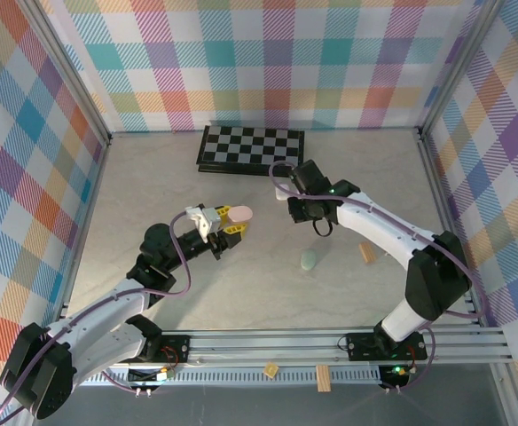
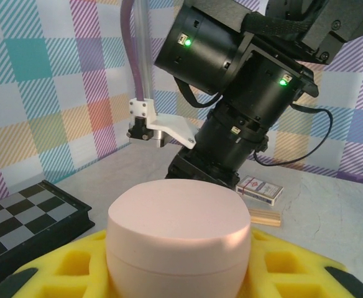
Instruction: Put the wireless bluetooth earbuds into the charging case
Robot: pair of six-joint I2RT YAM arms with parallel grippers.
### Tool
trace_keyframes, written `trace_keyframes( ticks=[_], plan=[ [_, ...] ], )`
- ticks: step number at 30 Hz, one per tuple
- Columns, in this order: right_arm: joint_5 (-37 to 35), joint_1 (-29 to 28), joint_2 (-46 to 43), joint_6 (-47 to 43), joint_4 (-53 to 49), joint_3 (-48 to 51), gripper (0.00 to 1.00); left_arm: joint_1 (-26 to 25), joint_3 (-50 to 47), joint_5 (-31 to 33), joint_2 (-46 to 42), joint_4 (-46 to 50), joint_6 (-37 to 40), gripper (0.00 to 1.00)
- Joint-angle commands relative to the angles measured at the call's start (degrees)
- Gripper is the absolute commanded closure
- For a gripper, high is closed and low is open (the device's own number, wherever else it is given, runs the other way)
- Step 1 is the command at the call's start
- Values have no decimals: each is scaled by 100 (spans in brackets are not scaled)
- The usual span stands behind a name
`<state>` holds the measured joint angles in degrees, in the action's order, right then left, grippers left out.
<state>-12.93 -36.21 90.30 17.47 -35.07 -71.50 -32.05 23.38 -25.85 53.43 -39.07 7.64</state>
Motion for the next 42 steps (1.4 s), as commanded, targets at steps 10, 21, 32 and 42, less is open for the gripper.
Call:
trace_keyframes(
  ticks=[10,21,32,42],
  plan=[
    [490,62,233,45,484,620,78,25,97,143,250,-282,-240,67],
    [-398,-207,1510,-175,59,600,77,49,82,412,-21,49,-157,67],
    [-685,-520,1693,-316,-128,325,70,188,-44,572,-458,332,-166,67],
    [15,-468,399,-296,433,769,56,243,-101,555,-219,62,-280,67]
  ],
)
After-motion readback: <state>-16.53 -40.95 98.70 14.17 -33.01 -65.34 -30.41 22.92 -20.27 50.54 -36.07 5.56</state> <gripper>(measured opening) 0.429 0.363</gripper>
